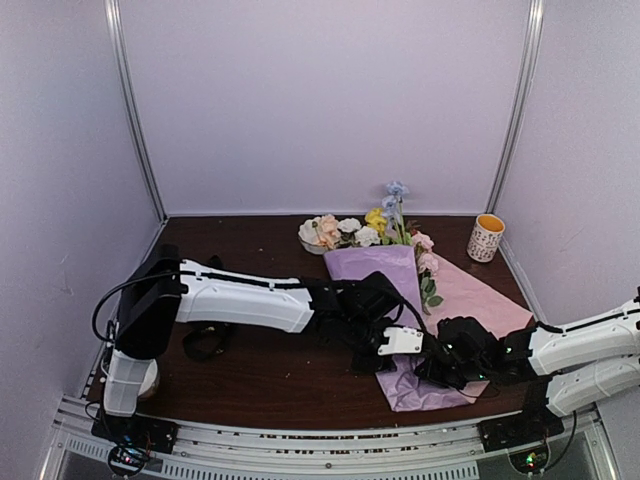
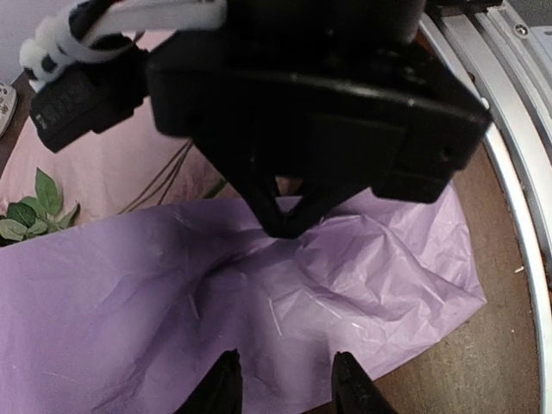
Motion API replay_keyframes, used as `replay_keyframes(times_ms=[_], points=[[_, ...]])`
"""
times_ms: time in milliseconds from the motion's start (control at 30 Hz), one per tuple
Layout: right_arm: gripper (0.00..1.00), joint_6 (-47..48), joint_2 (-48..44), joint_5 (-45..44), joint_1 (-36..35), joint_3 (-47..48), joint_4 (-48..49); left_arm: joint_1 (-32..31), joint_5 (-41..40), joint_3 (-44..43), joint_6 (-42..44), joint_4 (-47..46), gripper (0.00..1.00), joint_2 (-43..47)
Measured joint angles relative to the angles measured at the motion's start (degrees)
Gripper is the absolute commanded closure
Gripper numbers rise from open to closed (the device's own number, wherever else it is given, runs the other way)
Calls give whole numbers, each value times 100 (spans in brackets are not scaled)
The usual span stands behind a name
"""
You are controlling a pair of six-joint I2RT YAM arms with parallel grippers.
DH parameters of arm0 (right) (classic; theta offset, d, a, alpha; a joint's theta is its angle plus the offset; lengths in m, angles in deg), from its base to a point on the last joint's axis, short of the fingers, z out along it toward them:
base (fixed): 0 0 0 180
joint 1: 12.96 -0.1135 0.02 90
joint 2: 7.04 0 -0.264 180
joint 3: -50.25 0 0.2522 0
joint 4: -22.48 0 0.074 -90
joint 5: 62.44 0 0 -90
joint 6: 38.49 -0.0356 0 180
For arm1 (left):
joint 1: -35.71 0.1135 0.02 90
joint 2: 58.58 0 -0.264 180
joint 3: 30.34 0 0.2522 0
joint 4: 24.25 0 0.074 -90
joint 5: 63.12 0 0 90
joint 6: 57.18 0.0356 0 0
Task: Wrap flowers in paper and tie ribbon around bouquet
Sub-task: Press the fold line on the 2/3-folded wrapping paper.
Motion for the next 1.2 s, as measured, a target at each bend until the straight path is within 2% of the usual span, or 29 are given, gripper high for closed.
replay_keyframes(times_ms=[133,200,233,300,500,600,833,1033,1133,1200], points=[[100,-68,9,2,0,-9,31,111,7,15,-404,20,58,-61],[100,-98,37,11,0,-11,72,337,39,83,-780,-74,53,17],[100,-107,72,24,0,-11,116,507,42,164,-1029,-144,45,98],[100,-103,138,46,0,-4,201,981,20,341,-1613,-225,38,343],[100,-52,444,149,0,129,415,2509,179,621,-3493,-616,28,791],[100,-4,557,188,0,181,503,2999,282,809,-4142,-804,24,719],[100,44,765,289,0,229,675,3091,975,533,-4937,-1029,23,-131],[100,48,1005,409,0,330,894,3073,1495,131,-5346,-1222,33,-708],[100,46,1086,452,0,363,970,3073,1635,-81,-5477,-1285,48,-876],[100,50,1126,481,0,404,975,3073,1711,-166,-5536,-1283,66,-953]])
